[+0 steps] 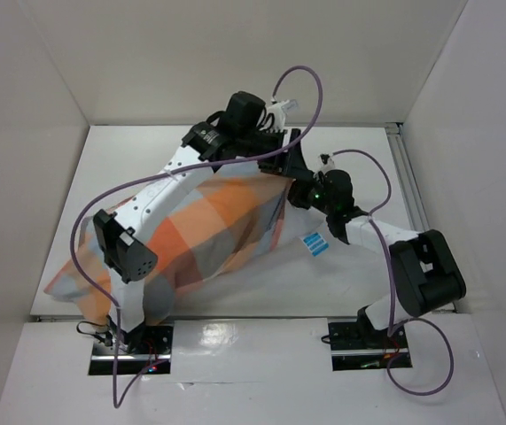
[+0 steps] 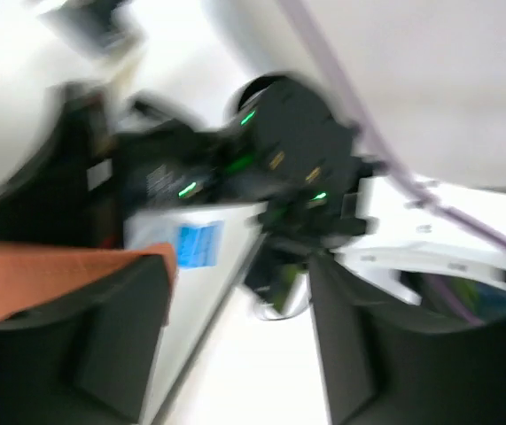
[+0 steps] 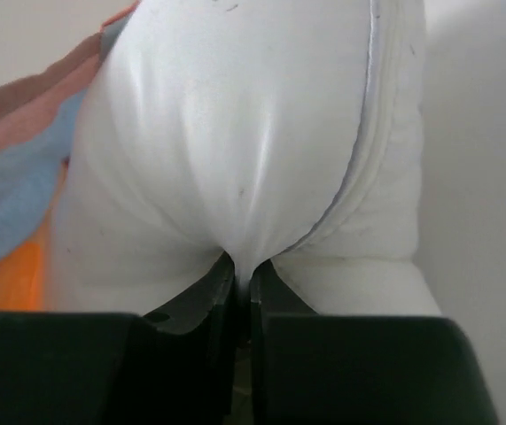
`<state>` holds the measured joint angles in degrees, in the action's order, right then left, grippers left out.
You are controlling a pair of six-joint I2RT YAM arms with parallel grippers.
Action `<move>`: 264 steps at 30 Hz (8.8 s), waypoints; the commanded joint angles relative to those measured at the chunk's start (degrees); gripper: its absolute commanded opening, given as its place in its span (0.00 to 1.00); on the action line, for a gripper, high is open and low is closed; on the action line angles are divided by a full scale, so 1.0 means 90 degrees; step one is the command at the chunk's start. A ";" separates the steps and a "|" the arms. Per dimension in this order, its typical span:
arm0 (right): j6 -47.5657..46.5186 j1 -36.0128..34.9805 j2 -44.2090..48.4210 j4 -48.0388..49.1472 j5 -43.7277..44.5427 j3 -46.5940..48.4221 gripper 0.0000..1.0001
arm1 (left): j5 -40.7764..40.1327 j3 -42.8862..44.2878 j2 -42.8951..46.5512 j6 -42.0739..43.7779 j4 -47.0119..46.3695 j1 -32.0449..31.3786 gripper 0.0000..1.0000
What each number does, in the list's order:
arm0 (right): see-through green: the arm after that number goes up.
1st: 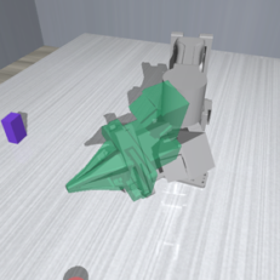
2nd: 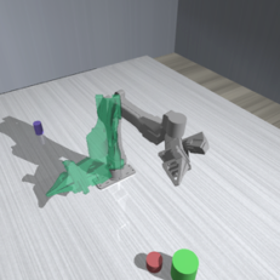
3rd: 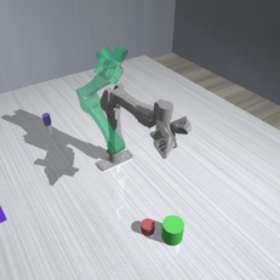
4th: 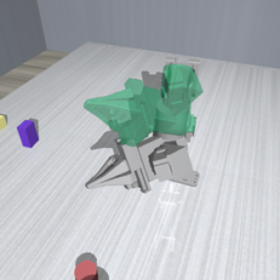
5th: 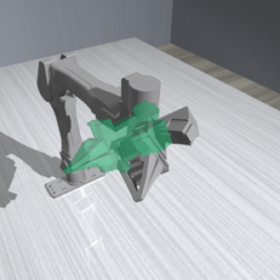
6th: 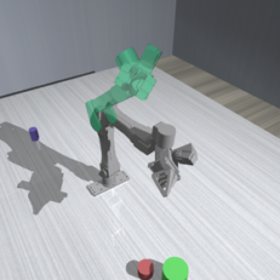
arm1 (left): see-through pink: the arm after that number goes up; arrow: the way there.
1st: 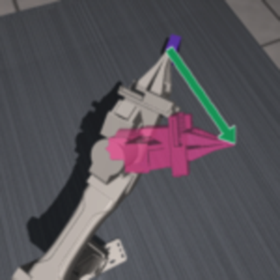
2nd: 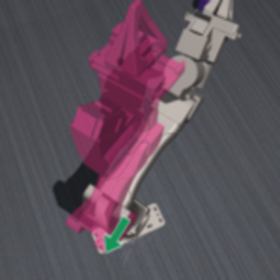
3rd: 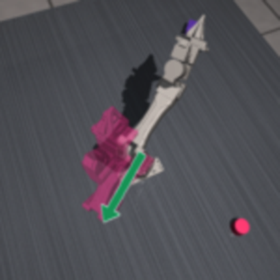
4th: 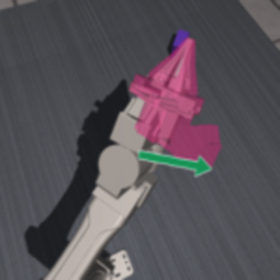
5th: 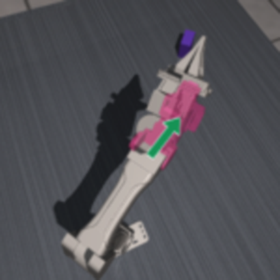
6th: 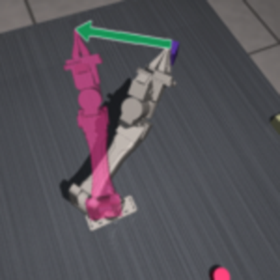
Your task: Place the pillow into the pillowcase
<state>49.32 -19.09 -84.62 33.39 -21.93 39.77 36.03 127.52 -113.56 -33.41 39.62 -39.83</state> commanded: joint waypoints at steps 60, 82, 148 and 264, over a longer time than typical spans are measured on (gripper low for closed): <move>-0.1232 0.0295 0.1483 -0.3465 0.0074 0.0727 0.00 | -0.5770 -0.8465 0.4943 -0.0927 -0.2525 -0.1940 0.64; -0.1310 0.0490 0.1482 -0.3749 -0.0122 0.1236 0.00 | -0.6259 -0.9531 0.3038 -0.1747 -0.5836 -0.1512 0.74; -0.2453 0.1007 0.1897 -0.6630 0.2075 0.2370 0.97 | -0.1441 0.0463 -0.0121 0.0117 -0.0915 0.1508 0.70; -0.0988 -0.1228 0.1601 -0.1698 0.0181 -0.0348 0.00 | -0.4960 -0.3067 0.2286 0.0968 -0.1415 0.0441 0.28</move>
<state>40.07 -29.76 -68.95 6.50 -26.04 31.20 -12.86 94.59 -93.69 -25.85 32.01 -34.41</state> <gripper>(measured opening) 0.011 0.214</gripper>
